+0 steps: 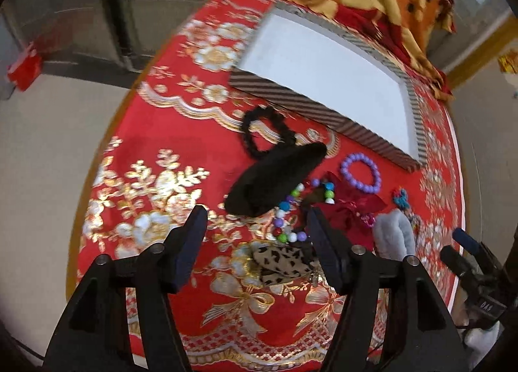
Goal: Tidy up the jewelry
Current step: 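Grasp the black velvet pouch with the left tool while the right grasps the grey scrunchie, then lower the black pouch into the tray with the left tool while the right releases the scrunchie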
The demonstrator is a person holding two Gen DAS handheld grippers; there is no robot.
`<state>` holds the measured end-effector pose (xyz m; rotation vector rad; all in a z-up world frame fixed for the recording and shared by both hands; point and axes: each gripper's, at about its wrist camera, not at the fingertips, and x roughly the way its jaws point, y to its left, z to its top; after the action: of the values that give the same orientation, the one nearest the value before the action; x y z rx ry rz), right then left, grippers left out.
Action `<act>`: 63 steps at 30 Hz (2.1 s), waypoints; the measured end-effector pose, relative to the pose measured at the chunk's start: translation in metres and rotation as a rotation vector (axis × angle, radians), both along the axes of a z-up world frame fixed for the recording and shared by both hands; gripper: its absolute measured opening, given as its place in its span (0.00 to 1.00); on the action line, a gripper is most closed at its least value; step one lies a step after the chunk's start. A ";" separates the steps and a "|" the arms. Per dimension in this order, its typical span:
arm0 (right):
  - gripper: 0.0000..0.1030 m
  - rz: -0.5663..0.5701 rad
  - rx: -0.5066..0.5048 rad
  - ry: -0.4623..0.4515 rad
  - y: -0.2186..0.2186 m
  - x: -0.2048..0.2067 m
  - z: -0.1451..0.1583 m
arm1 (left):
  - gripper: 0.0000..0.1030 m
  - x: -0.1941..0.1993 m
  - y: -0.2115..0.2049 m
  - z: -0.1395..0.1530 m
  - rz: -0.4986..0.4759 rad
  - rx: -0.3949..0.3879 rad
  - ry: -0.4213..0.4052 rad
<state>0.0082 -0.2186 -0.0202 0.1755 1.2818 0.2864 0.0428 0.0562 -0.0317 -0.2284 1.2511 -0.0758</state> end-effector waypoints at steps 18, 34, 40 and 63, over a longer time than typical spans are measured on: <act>0.71 0.050 -0.044 0.076 0.028 0.007 -0.044 | 0.63 0.043 -0.019 -0.039 -0.166 0.071 0.053; 0.24 0.002 0.021 0.067 0.024 0.005 -0.047 | 0.14 0.039 -0.018 -0.026 -0.179 0.035 -0.029; 0.24 -0.006 0.038 0.027 0.013 0.007 -0.024 | 0.14 0.031 -0.019 0.002 -0.173 0.022 -0.095; 0.24 -0.107 0.018 -0.067 -0.014 0.102 0.001 | 0.14 0.110 -0.027 0.034 -0.107 0.134 -0.165</act>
<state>0.1100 -0.2326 -0.0197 0.2474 1.1991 0.2109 0.1531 0.0295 0.0025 -0.0383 1.0989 -0.1003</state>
